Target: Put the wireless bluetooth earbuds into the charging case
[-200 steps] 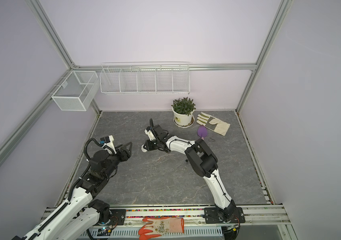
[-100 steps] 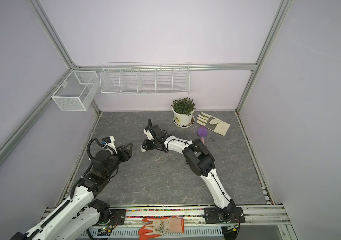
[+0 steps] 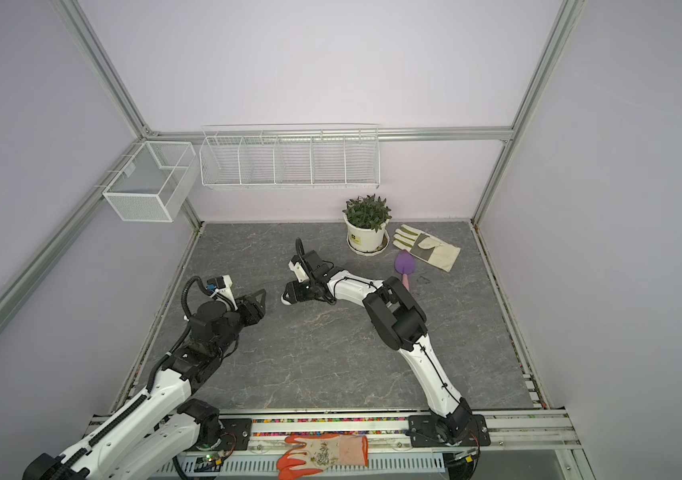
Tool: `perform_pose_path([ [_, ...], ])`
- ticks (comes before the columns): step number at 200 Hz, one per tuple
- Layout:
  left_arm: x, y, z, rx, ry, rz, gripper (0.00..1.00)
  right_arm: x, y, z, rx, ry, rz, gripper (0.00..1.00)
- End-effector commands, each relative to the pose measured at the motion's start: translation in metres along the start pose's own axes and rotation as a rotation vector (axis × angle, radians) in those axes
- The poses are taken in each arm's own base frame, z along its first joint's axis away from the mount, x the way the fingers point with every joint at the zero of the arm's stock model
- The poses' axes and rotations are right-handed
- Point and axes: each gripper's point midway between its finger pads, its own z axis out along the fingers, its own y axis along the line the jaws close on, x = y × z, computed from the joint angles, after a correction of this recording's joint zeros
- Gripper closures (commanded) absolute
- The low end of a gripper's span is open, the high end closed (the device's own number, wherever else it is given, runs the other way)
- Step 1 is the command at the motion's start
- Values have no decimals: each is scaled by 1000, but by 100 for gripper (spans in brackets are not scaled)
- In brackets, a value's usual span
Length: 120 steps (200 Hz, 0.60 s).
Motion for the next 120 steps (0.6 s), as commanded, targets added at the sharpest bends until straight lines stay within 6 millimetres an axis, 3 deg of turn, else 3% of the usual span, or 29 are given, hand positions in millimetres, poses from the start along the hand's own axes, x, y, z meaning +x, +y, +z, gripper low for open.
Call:
perform_pose_path([
  [1,-3,4,-1,-14,-14,-23,35,-3,1,-26,62,21,-220,32],
  [44,-4,6,-6,-18,-6,-45,35,1,1,-36,131,25,-535,25],
  [120,1,14,-9,-35,9,-70,35,7,3,-6,143,40,-661,20],
])
